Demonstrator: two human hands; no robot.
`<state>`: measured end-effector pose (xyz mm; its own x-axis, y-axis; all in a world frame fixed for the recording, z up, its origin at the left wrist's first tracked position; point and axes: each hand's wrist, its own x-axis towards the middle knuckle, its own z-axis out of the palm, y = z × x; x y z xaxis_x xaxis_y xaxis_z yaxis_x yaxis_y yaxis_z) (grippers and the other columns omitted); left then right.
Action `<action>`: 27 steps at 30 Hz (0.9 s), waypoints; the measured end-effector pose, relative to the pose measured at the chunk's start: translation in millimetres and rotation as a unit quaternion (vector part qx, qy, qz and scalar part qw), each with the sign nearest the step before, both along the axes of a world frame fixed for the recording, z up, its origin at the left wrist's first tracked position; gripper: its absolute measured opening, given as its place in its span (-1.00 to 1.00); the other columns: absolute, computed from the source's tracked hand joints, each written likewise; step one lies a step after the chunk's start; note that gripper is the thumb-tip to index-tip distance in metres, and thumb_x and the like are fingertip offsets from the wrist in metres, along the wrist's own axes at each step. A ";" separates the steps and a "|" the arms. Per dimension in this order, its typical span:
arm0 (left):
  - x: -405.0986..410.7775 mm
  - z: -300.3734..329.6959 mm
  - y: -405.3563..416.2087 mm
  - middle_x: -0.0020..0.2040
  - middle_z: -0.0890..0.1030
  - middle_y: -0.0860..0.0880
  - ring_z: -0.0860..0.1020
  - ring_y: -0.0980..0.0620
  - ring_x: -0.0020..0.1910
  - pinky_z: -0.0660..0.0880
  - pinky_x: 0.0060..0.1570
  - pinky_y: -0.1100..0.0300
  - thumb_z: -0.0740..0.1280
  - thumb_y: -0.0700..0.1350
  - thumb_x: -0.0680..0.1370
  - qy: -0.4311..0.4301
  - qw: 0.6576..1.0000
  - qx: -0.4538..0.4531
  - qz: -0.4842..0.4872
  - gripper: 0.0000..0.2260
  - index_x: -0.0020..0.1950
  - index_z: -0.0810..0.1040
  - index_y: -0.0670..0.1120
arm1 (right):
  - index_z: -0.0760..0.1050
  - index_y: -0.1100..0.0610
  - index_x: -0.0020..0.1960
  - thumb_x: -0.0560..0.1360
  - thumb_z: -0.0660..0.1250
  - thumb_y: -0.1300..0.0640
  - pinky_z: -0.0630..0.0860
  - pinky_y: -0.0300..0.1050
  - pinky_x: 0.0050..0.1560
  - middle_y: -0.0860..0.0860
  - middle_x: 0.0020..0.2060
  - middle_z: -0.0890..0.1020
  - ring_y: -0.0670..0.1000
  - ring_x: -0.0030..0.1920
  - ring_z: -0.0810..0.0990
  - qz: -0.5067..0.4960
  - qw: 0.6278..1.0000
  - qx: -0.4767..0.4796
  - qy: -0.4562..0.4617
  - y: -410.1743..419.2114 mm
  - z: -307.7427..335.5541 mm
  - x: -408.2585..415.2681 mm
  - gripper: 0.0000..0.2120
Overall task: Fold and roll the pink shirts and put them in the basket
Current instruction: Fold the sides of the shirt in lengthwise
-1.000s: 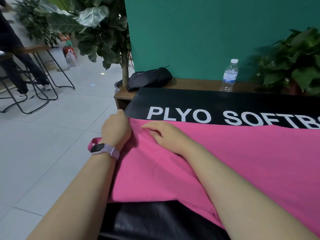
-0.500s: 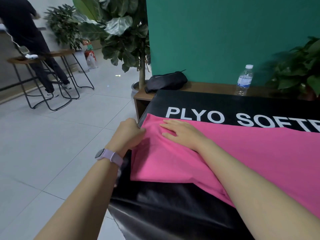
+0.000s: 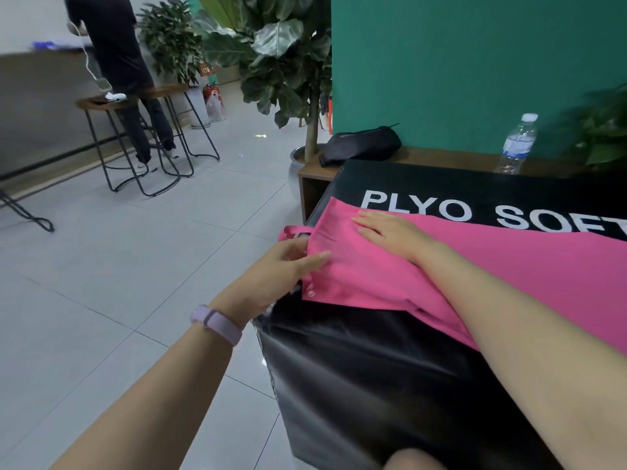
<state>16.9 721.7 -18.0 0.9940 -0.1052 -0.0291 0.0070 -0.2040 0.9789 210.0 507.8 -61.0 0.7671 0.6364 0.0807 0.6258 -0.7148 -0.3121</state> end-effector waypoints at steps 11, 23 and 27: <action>-10.1 -4.2 -8.9 -0.19 0.65 0.03 0.61 0.08 -0.21 0.48 -0.26 0.30 0.30 0.01 0.66 -0.107 0.989 -0.030 0.095 -0.79 -0.18 0.55 0.12 | 0.27 -0.08 0.58 0.72 0.02 -0.03 0.04 -0.12 0.57 -0.12 0.59 0.24 -0.11 0.58 0.14 -0.001 1.000 -0.014 0.014 -3.8 3.8 -5.6 -0.56; -21.1 -13.7 15.4 -0.27 0.65 -0.09 0.54 -0.04 -0.35 0.42 -0.36 0.20 0.44 -0.01 0.56 0.053 0.986 0.057 0.150 -0.76 -0.11 0.58 -0.18 | 0.32 -0.08 0.56 0.70 0.04 -0.05 0.13 -0.13 0.52 -0.13 0.56 0.31 -0.10 0.56 0.22 0.007 1.000 0.004 0.005 -5.3 0.7 -6.9 -0.56; -23.6 -19.9 17.8 -0.32 0.65 -0.01 0.50 0.03 -0.40 0.36 -0.37 0.20 0.51 -0.02 0.48 0.055 0.963 0.133 0.226 -0.80 -0.15 0.63 -0.14 | 0.55 0.09 0.31 0.64 0.06 -0.04 0.42 0.04 0.33 0.01 0.29 0.60 0.08 0.32 0.52 -0.008 0.997 0.023 -0.072 -4.5 7.1 -16.1 -0.58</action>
